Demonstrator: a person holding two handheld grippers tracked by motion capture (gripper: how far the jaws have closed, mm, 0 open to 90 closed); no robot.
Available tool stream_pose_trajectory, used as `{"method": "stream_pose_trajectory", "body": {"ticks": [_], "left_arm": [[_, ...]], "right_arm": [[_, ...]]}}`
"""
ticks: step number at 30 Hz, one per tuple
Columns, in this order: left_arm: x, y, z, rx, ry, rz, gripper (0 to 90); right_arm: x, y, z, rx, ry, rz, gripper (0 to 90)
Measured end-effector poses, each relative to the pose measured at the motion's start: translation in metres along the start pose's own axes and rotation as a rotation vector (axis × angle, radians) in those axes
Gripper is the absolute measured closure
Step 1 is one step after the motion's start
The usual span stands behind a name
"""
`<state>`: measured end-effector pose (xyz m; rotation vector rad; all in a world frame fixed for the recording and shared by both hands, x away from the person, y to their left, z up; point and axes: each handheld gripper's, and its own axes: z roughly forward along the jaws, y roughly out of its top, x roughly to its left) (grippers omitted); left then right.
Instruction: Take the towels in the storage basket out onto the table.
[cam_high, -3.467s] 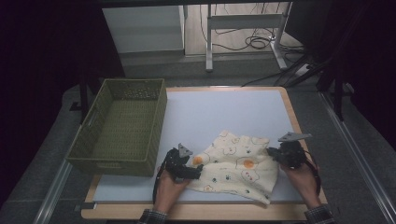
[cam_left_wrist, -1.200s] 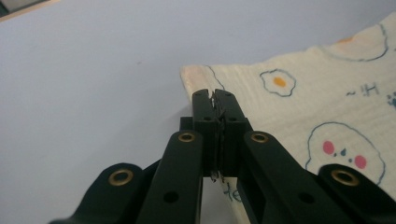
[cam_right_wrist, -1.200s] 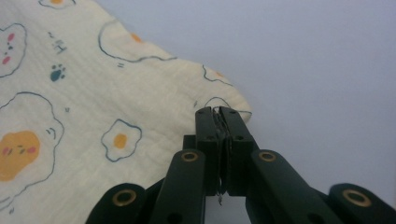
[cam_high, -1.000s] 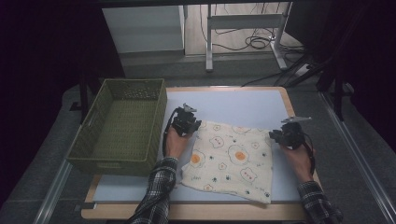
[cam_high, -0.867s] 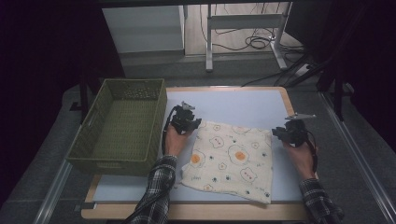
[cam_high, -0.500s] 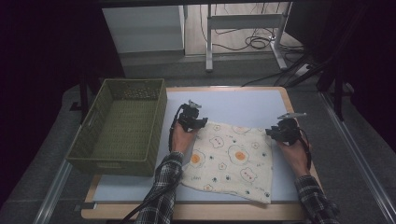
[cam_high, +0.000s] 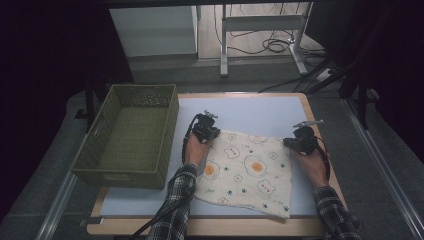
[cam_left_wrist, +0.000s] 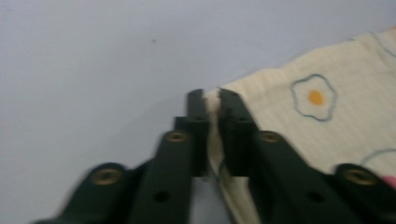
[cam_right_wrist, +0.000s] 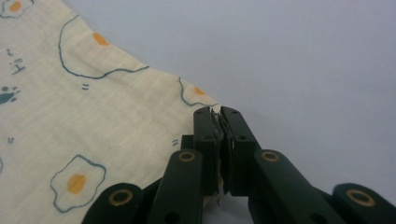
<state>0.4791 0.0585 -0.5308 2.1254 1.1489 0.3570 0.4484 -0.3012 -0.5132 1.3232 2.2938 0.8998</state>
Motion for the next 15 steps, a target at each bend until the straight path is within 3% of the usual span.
{"method": "stream_pose_trajectory", "body": {"ticks": [3,7,8,11,15], "left_arm": [[-0.002,0.002,-0.002,-0.01,0.038,0.035,88.1],[0.005,0.008,-0.009,-0.047,0.051,0.016,88.4],[0.009,0.018,-0.017,-0.07,0.084,0.028,88.4],[0.014,0.033,-0.03,-0.116,0.085,0.002,88.3],[0.01,0.035,-0.035,-0.089,0.105,0.057,87.9]], "right_arm": [[0.002,0.004,0.002,0.007,-0.024,-0.026,86.8],[-0.001,0.013,0.003,-0.011,-0.032,-0.008,87.1],[-0.004,0.02,0.003,-0.023,-0.034,0.0,87.2],[-0.003,0.036,0.001,-0.056,-0.056,-0.01,87.3],[-0.003,0.047,-0.005,-0.08,-0.043,0.0,87.2]]}}
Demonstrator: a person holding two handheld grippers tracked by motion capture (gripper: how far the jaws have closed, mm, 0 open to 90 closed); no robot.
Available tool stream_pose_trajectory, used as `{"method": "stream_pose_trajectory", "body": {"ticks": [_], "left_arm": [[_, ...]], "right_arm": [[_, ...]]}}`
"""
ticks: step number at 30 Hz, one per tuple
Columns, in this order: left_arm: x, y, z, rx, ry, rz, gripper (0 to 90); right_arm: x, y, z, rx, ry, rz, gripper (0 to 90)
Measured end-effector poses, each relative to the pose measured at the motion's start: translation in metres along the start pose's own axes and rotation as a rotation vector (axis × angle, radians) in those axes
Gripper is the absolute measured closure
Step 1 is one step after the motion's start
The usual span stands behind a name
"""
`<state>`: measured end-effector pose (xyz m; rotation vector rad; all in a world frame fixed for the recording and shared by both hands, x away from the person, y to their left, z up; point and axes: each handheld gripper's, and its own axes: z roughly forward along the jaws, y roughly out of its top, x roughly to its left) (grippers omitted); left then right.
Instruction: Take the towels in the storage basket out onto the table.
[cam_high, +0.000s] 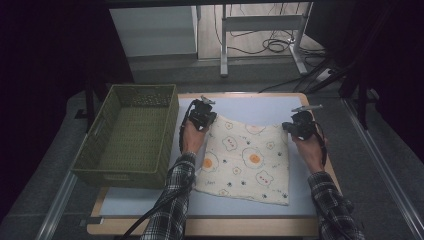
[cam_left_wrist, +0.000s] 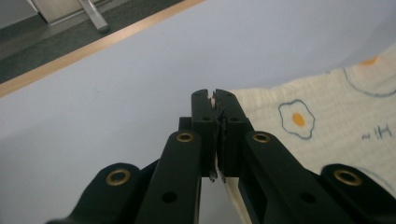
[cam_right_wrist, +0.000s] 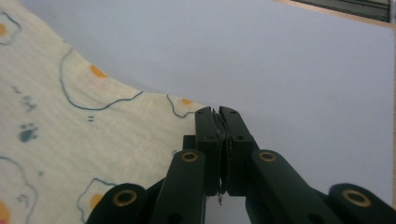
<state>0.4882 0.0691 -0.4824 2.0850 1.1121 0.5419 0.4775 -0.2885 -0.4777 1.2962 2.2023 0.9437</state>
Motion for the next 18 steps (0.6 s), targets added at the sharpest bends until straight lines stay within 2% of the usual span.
{"method": "stream_pose_trajectory", "body": {"ticks": [2,4,8,11,15,18], "left_arm": [[-0.001,-0.004,-0.002,0.013,0.01,0.016,87.9],[0.001,-0.009,-0.006,0.01,0.004,0.007,87.9],[0.001,-0.016,-0.017,0.003,-0.007,0.0,87.6],[-0.001,-0.019,-0.022,0.002,-0.008,0.01,87.6],[-0.007,-0.024,-0.033,0.004,-0.018,0.022,87.6],[-0.008,-0.03,-0.037,0.018,-0.046,0.008,87.3]], "right_arm": [[0.002,-0.002,-0.003,0.004,0.006,-0.016,87.2],[0.003,-0.007,-0.008,0.003,0.014,-0.028,87.1],[0.003,-0.015,-0.017,-0.02,0.056,-0.006,87.1],[0.004,-0.018,-0.021,-0.028,0.069,-0.01,87.1],[0.009,-0.022,-0.032,-0.045,0.081,-0.032,87.1],[0.011,-0.025,-0.041,-0.054,0.097,-0.035,87.1]]}}
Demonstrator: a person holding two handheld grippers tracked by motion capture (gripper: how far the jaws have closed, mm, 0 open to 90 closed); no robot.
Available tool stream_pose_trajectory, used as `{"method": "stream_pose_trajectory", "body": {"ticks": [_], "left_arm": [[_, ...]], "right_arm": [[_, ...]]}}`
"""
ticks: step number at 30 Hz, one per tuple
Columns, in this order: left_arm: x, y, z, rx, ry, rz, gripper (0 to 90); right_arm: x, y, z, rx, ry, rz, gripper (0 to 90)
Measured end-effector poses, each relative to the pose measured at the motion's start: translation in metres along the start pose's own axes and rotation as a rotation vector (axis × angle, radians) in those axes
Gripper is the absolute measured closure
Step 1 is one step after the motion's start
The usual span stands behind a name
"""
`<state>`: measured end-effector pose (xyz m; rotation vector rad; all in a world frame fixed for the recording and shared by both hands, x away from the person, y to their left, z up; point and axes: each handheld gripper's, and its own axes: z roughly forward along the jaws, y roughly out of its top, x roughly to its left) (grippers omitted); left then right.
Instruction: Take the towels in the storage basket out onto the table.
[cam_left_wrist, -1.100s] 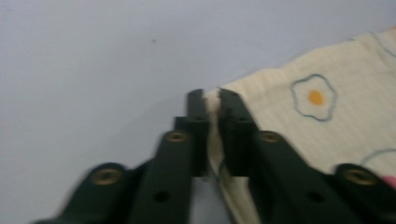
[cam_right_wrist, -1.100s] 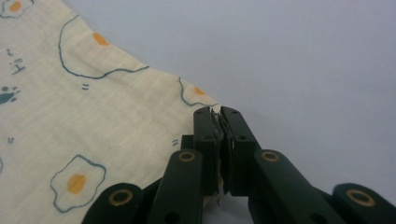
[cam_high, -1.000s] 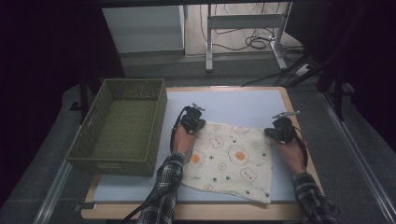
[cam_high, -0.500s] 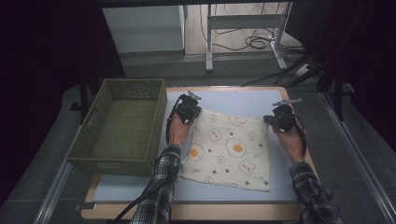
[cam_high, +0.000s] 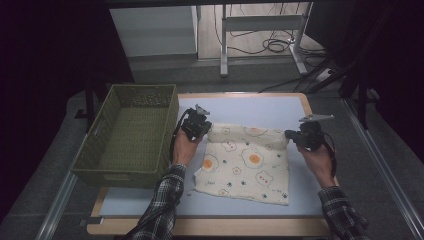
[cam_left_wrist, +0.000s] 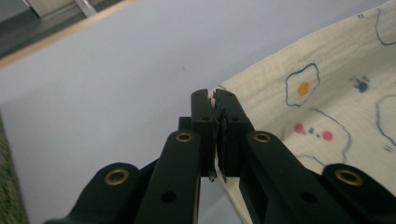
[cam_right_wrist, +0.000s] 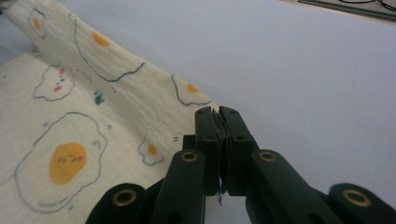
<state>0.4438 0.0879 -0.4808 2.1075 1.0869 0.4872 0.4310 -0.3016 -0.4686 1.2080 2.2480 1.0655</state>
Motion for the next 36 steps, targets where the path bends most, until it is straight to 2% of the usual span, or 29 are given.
{"method": "stream_pose_trajectory", "body": {"ticks": [3,8,16,19,22,27,31,36], "left_arm": [[-0.003,-0.008,-0.005,0.013,-0.015,0.004,87.2],[-0.009,-0.022,-0.011,0.017,-0.045,-0.015,87.2],[-0.019,-0.039,-0.023,-0.017,-0.072,-0.033,87.1],[-0.028,-0.049,-0.033,-0.035,-0.08,-0.026,87.1],[-0.035,-0.057,-0.041,-0.034,-0.074,0.008,87.0],[-0.046,-0.071,-0.051,-0.044,-0.077,0.035,87.0],[-0.051,-0.078,-0.059,-0.06,-0.088,0.044,87.0],[-0.06,-0.096,-0.072,-0.071,-0.101,0.055,86.9]], "right_arm": [[0.004,-0.005,-0.008,-0.004,0.015,-0.006,87.1],[0.011,-0.014,-0.018,-0.007,0.033,-0.027,87.2],[0.02,-0.029,-0.03,-0.007,0.057,-0.045,87.1],[0.025,-0.04,-0.036,-0.007,0.073,-0.047,87.0],[0.029,-0.049,-0.043,-0.001,0.088,-0.046,86.9],[0.04,-0.064,-0.05,0.012,0.108,-0.059,87.0],[0.047,-0.072,-0.054,0.017,0.12,-0.062,86.9],[0.057,-0.083,-0.067,0.006,0.148,-0.055,86.9]]}}
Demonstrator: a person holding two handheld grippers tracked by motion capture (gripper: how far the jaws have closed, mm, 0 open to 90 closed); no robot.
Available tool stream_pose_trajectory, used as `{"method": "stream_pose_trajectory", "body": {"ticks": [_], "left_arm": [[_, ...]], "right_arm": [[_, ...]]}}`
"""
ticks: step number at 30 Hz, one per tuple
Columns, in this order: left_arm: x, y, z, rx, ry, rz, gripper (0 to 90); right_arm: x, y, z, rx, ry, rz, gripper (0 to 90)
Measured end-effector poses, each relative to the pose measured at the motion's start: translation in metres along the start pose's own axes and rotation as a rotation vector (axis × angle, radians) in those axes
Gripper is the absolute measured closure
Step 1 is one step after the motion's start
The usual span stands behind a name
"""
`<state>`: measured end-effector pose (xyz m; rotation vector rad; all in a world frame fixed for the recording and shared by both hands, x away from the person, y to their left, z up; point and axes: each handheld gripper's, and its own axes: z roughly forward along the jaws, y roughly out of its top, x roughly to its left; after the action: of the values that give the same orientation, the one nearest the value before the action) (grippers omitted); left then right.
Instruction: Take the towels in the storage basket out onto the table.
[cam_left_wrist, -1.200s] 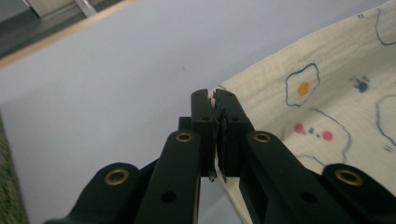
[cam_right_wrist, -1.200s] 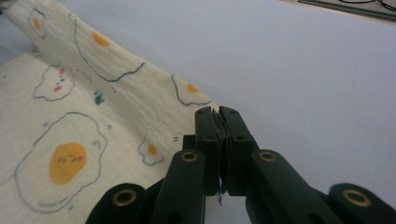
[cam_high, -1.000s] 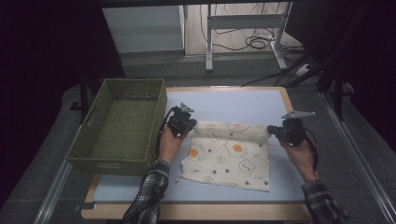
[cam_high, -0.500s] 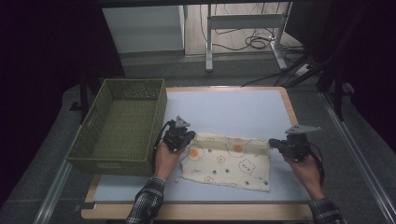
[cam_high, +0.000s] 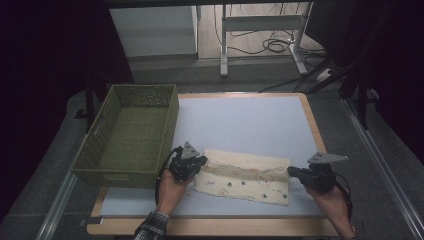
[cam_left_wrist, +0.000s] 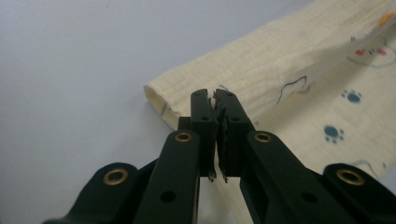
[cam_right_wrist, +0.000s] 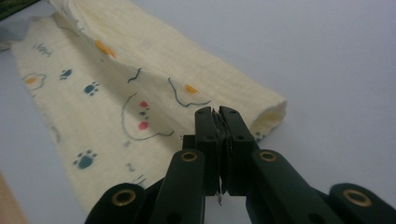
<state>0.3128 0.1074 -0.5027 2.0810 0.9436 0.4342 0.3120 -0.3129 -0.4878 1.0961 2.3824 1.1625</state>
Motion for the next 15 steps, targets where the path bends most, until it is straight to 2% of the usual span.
{"method": "stream_pose_trajectory", "body": {"ticks": [7,15], "left_arm": [[-0.008,-0.025,-0.011,-0.032,-0.047,-0.014,86.7],[-0.01,-0.047,-0.016,-0.031,-0.066,-0.032,89.7]], "right_arm": [[0.017,-0.013,-0.01,0.008,0.023,-0.015,86.8],[0.033,-0.024,-0.014,0.026,0.042,-0.047,86.4]]}}
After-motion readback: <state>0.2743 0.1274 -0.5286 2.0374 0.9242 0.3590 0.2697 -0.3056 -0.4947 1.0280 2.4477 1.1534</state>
